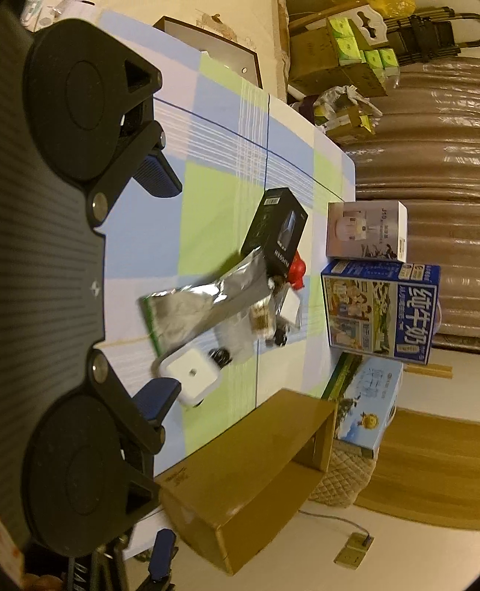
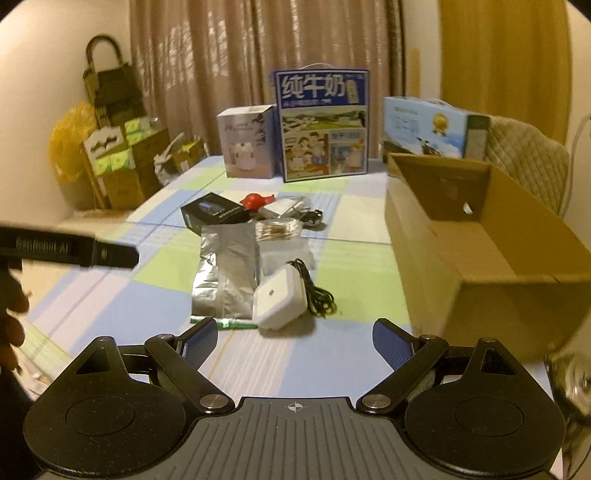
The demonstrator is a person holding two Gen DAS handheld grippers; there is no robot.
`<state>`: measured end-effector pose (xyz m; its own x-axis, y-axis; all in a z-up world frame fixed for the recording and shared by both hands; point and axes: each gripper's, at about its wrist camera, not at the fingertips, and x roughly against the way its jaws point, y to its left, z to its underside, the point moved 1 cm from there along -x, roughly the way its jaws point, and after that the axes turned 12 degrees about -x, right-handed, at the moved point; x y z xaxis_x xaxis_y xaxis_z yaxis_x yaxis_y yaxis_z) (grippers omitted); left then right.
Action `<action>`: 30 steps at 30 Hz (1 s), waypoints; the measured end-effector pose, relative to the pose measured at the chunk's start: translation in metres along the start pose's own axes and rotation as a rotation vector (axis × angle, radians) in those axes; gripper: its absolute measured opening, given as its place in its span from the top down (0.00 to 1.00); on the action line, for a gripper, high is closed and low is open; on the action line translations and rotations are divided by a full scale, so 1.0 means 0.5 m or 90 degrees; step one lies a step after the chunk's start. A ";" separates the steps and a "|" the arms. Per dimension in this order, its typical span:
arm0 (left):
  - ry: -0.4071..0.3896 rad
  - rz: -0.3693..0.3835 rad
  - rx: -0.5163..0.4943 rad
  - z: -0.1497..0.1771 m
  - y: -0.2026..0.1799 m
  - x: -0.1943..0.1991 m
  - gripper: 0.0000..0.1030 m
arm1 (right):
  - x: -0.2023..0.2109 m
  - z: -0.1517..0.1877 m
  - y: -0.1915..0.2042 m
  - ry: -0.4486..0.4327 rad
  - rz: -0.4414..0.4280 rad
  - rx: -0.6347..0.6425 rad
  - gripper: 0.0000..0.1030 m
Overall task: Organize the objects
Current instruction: 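Grasp the silver foil bag with the left tool while the right tool grasps the white night-light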
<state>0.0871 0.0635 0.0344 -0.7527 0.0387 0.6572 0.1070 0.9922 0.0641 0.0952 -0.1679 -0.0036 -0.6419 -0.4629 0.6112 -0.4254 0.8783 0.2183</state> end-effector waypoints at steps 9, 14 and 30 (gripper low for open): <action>0.030 0.013 -0.050 -0.054 0.057 -0.152 0.01 | -0.190 0.011 0.039 0.025 0.032 0.119 0.22; 0.052 0.014 -0.052 -0.050 0.086 -0.232 0.01 | -0.271 0.022 0.057 0.052 0.038 0.171 0.27; 0.103 0.117 0.010 -0.050 0.073 -0.338 0.01 | -0.352 0.036 0.078 0.066 0.092 0.284 0.39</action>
<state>0.2345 0.0901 -0.0554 -0.6073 0.2009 0.7686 0.2220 0.9719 -0.0786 0.1800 -0.0541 -0.1166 -0.6571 -0.3062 0.6888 -0.5836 0.7850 -0.2079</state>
